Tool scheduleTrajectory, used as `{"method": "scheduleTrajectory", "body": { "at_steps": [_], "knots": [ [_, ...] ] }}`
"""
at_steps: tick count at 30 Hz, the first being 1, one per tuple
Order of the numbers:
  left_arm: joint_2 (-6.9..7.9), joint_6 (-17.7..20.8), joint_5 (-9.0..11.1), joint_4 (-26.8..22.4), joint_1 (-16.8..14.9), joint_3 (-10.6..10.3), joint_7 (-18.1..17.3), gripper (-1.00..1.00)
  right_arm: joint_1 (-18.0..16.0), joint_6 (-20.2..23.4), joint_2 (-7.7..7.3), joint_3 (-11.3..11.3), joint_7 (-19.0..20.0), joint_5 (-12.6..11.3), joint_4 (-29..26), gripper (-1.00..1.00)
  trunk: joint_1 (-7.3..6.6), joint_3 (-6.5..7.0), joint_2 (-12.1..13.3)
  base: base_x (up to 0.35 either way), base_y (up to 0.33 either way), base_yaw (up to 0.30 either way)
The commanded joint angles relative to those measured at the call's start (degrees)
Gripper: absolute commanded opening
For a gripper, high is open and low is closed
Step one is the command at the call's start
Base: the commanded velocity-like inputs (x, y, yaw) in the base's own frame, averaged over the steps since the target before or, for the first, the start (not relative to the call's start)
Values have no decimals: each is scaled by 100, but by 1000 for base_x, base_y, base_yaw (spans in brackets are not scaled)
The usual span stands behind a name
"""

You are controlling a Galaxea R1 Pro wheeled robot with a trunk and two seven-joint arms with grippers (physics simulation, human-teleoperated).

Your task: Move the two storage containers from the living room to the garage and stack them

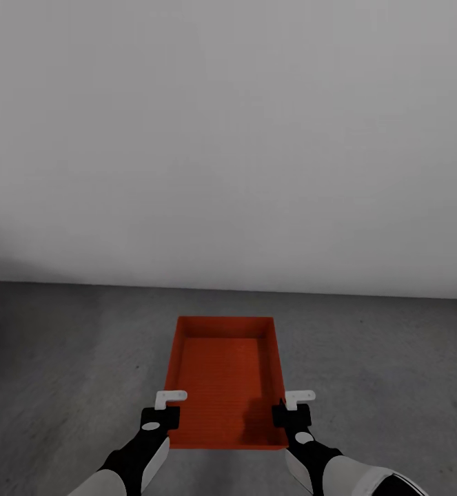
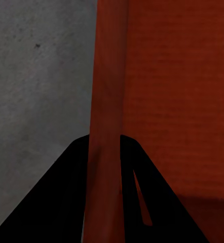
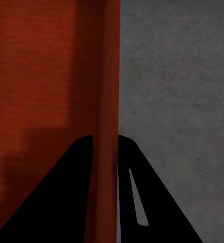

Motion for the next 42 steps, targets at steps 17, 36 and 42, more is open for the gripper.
{"method": "scheduleTrajectory", "body": {
  "at_steps": [17,36,42],
  "knots": [
    [6,-21,154,-69,-5,101,60,-100,-5,-60,-1,-512,-37,-210,64,-100,374,-310,-686,0,0,0],
    [6,-21,154,-69,-5,101,63,-100,-4,-60,-1,-513,-37,-210,64,-100,791,-651,-1448,0,0,0],
    [6,-21,154,-69,-5,101,63,-100,-4,-60,-1,-511,-37,-210,64,-100,923,-759,-1689,0,0,0]
  ]
}}
